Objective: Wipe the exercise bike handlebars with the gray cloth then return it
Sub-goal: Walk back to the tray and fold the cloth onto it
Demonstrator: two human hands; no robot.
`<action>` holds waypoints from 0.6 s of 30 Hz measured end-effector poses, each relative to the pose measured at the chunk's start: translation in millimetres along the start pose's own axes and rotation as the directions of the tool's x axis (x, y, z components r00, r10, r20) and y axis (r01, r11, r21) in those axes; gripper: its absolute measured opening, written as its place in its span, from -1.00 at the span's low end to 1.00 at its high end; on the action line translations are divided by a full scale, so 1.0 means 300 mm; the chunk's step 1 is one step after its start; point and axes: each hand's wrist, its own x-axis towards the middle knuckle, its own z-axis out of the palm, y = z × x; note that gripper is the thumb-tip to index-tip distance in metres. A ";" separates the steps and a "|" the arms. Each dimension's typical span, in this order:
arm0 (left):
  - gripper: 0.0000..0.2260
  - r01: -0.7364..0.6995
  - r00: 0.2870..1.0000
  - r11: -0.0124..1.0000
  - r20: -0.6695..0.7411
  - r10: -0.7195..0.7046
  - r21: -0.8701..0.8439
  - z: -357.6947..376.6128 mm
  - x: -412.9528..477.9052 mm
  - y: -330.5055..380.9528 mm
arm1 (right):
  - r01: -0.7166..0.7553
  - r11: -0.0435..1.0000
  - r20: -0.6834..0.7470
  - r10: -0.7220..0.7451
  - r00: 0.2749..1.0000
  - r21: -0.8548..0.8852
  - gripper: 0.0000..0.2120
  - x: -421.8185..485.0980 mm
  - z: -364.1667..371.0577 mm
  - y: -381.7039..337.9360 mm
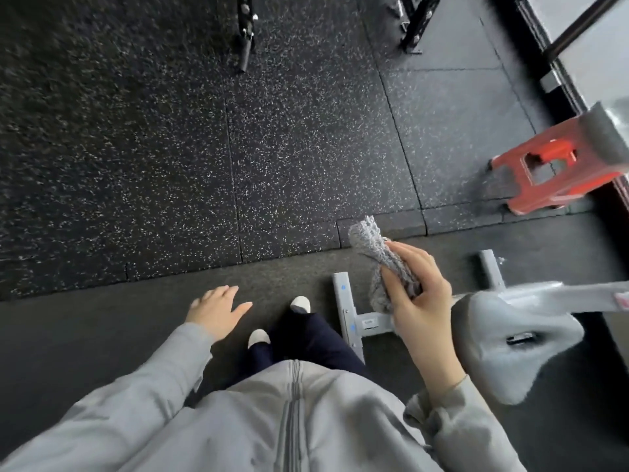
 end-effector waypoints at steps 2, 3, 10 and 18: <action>-0.45 -0.055 0.998 0.998 0.010 0.054 0.045 -0.053 0.072 0.047 | -0.010 1.000 -0.051 0.009 0.999 -0.012 -0.68 0.050 -0.010 0.020; -0.45 -0.081 0.997 0.994 0.018 0.080 0.074 -0.081 0.115 0.076 | -0.014 1.000 -0.083 0.013 0.997 -0.018 -0.68 0.084 -0.017 0.036; -0.43 -0.172 0.984 0.956 0.081 0.157 0.237 -0.305 0.387 0.298 | -0.076 0.996 -0.245 0.066 0.967 -0.035 -0.62 0.347 -0.095 0.146; -0.42 -0.271 0.963 0.888 0.103 0.251 0.372 -0.556 0.643 0.580 | -0.147 0.989 -0.392 0.129 0.911 -0.016 -0.63 0.568 -0.189 0.202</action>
